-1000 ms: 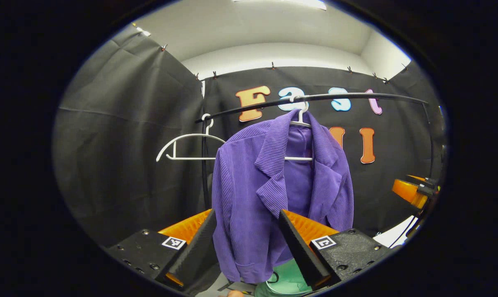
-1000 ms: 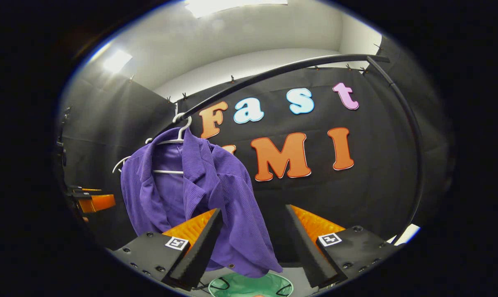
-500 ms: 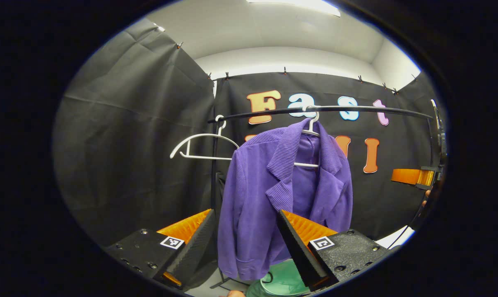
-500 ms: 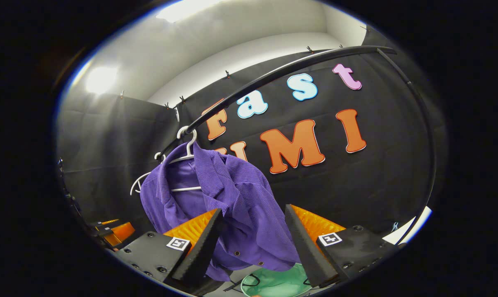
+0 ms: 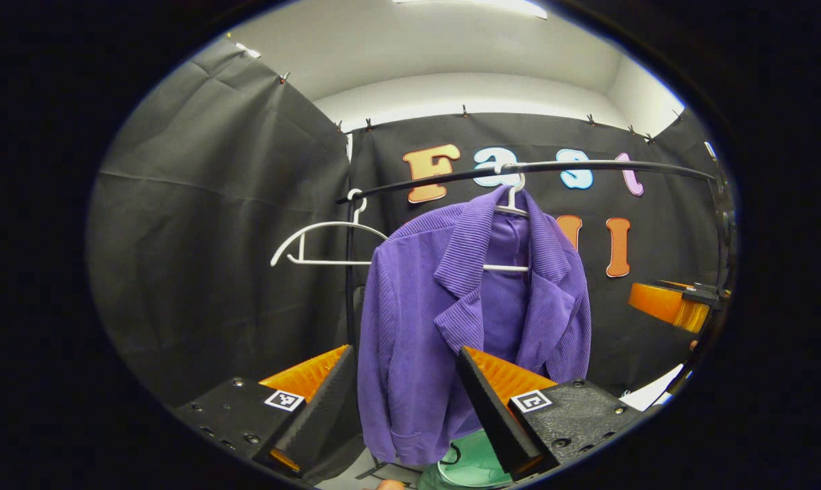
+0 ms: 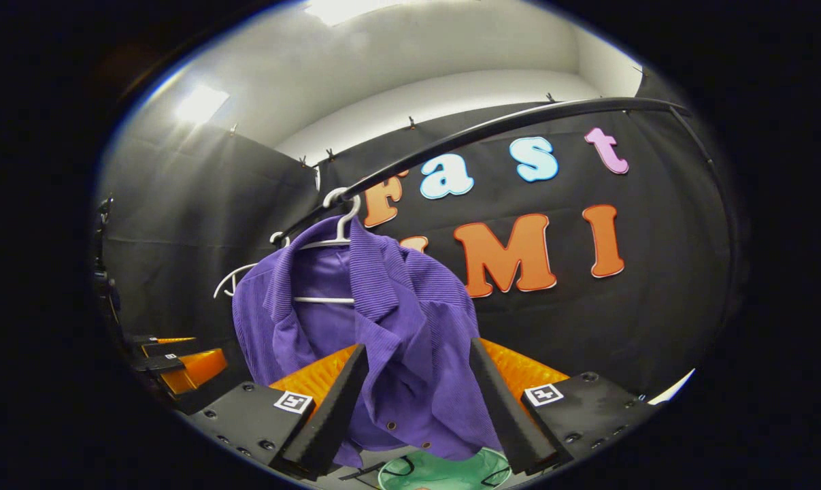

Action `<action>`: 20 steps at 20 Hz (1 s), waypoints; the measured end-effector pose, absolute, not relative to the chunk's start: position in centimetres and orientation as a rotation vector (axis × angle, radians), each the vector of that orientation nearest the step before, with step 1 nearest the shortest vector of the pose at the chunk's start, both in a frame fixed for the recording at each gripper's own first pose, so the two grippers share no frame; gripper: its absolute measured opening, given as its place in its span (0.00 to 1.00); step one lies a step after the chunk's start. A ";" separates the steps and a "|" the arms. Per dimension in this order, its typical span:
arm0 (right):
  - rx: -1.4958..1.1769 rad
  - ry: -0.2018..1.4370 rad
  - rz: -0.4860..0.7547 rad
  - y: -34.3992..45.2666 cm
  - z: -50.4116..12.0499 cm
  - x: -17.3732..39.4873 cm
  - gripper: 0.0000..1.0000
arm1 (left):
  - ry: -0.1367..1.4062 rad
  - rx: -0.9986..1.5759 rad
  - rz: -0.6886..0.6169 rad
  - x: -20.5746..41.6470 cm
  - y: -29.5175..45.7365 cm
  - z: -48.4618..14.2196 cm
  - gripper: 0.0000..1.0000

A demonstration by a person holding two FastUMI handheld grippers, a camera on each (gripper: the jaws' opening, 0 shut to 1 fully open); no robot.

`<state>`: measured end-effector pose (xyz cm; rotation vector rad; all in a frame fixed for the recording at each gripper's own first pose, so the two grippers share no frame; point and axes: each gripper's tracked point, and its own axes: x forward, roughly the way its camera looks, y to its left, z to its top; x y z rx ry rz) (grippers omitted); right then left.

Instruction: Grasp the clothes on the hanger with both hands and then place them into the laundry hamper below.

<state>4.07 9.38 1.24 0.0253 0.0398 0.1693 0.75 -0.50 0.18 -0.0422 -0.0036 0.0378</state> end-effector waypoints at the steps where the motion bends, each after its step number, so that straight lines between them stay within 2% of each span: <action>1: 0.022 0.042 0.197 10.5 0.7 4.7 0.89 | -0.006 -0.050 0.022 1.6 -1.3 0.0 0.93; 2: 0.015 0.051 0.215 11.4 -0.1 5.3 0.89 | -0.008 -0.048 0.019 2.3 -1.8 0.1 0.96; 3: 0.010 0.059 0.227 12.1 -0.7 5.9 0.89 | -0.011 -0.039 0.026 3.2 -2.0 0.1 0.93; 4: 0.007 0.060 0.237 12.6 -1.3 6.5 0.89 | -0.012 -0.027 0.037 3.9 -2.1 0.0 0.96; 5: 0.005 0.060 0.241 12.9 -1.7 7.2 0.89 | -0.008 -0.020 0.050 4.5 -2.1 -0.2 0.93; 9: 0.018 0.108 0.233 12.6 -4.7 10.4 0.89 | 0.039 -0.043 0.068 7.1 -2.4 -2.5 0.93; 11: 0.043 0.142 0.267 13.2 -6.0 11.6 0.89 | 0.058 -0.030 0.083 8.1 -2.2 -3.3 0.93; 12: 0.056 0.156 0.289 13.7 -6.5 11.9 0.84 | 0.060 -0.030 0.095 8.5 -2.1 -3.5 0.96; 16: 0.073 0.228 0.303 14.2 -9.3 13.3 0.67 | 0.079 -0.088 0.087 9.8 -3.4 -4.7 0.93; 17: 0.089 0.232 0.313 14.5 -9.5 13.4 0.56 | 0.081 -0.096 0.071 10.0 -4.0 -4.9 0.83; 18: 0.100 0.230 0.315 14.7 -9.6 13.6 0.53 | 0.083 -0.091 0.058 10.1 -4.5 -4.9 0.78; 20: 0.101 0.219 0.306 14.4 -9.3 13.8 0.23 | 0.075 -0.091 0.009 10.7 -5.7 -4.6 0.62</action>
